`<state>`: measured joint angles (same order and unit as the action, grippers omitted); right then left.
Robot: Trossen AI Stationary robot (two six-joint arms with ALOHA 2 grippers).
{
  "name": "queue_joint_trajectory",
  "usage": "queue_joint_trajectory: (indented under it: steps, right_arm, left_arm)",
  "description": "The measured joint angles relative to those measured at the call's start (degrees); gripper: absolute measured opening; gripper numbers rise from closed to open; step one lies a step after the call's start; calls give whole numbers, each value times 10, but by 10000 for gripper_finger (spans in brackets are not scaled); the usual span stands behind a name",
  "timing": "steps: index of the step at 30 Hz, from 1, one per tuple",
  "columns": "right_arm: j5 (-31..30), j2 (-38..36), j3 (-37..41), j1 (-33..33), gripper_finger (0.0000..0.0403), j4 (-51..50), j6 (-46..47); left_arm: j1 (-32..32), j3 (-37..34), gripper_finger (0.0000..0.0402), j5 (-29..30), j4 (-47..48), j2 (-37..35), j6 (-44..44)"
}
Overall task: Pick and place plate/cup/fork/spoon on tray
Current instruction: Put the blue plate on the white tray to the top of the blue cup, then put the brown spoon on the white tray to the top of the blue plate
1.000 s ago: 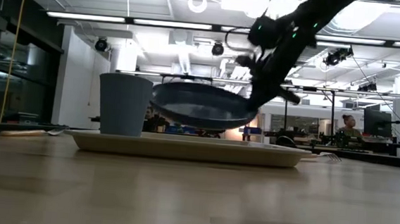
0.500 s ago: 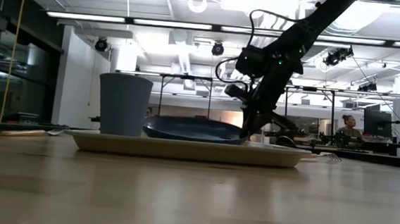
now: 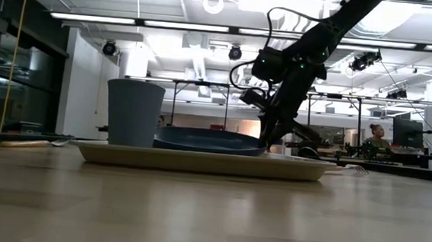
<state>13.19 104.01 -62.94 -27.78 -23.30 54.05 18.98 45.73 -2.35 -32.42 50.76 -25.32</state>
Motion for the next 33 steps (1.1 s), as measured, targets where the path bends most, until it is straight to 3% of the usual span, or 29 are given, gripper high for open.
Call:
queue_joint_trajectory:
  steps: [6, 15, 21, 26, 33]
  right_arm:
    - [-21, 0, 0, 5, 12, 1, 1]
    - [-37, 0, 0, 4, 117, 1, -3]
    - [-40, -21, 0, -12, 155, -34, -67]
    - [-84, -96, 0, -31, 161, -103, -164]
    - [-159, -268, 0, -3, 161, -259, -294]
  left_arm:
    - [0, 0, 189, 0, 0, 0, 0]
    - [0, 0, 189, 0, 0, 0, 0]
    - [0, 0, 189, 0, 0, 0, 0]
    - [0, 0, 189, 0, 0, 0, 0]
    - [0, 0, 189, 7, 3, 0, 0]
